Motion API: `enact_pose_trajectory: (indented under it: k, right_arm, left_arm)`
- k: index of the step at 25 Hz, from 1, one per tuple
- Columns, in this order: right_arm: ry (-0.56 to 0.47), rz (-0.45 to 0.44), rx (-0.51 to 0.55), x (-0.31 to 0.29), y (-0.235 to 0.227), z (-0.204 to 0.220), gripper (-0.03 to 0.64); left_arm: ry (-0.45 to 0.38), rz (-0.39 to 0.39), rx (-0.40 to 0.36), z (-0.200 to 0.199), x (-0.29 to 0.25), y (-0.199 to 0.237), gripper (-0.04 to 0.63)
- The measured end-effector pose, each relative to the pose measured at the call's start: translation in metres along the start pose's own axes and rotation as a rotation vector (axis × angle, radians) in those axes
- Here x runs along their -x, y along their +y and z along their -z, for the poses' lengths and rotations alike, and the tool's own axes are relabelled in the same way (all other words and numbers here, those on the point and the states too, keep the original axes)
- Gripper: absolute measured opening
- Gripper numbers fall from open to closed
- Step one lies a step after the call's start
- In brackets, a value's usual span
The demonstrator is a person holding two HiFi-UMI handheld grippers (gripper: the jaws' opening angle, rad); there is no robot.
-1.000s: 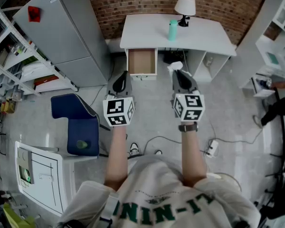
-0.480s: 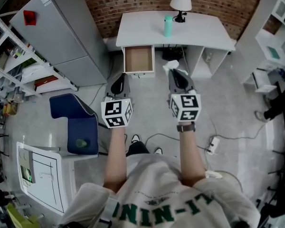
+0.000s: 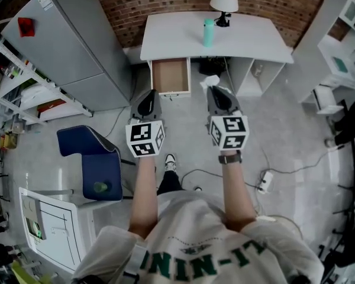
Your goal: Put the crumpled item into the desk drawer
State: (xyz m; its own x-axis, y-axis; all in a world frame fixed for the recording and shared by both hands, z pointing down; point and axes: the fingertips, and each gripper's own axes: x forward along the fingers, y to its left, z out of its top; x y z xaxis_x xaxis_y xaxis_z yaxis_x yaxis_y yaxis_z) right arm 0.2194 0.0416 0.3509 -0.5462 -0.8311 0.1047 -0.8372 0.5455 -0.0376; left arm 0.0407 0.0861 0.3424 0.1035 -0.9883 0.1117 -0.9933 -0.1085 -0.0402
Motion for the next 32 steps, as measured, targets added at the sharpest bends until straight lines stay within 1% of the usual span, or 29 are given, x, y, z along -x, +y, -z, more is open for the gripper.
enact_pose_trajectory:
  k: [5,8,11,13,16,20,24,28,32]
  right_arm:
    - [0.003,0.017,0.007,-0.047,-0.005,-0.013,0.021]
    - [0.014,0.019,0.0,-0.078,0.0,-0.015,0.021]
    - [0.034,0.016,-0.005,-0.106,0.011,-0.014,0.021]
    - [0.047,0.016,-0.007,-0.122,0.016,-0.011,0.021]
    - [0.071,0.023,-0.009,-0.143,0.019,-0.003,0.021]
    - [0.101,0.05,-0.013,-0.17,0.019,0.007,0.021]
    - [0.121,0.066,-0.022,-0.195,0.027,0.018,0.021]
    - [0.148,0.041,0.002,-0.217,0.048,0.033,0.021]
    - [0.189,0.019,0.009,-0.234,0.055,0.048,0.021]
  left_arm:
    - [-0.029,0.01,0.017,-0.013,-0.043,0.033,-0.002]
    - [-0.03,0.013,0.016,-0.016,-0.068,0.058,0.0]
    - [-0.026,0.02,0.046,-0.013,-0.089,0.084,-0.002]
    - [-0.016,0.03,0.053,-0.008,-0.1,0.097,0.0]
    - [0.002,0.05,0.033,0.002,-0.118,0.111,0.0]
    - [0.019,0.085,0.034,0.015,-0.14,0.129,0.0]
    - [0.014,0.128,0.031,0.027,-0.155,0.145,-0.002]
    - [0.002,0.179,-0.001,0.039,-0.164,0.157,-0.001]
    - [0.014,0.203,0.012,0.051,-0.174,0.162,-0.002]
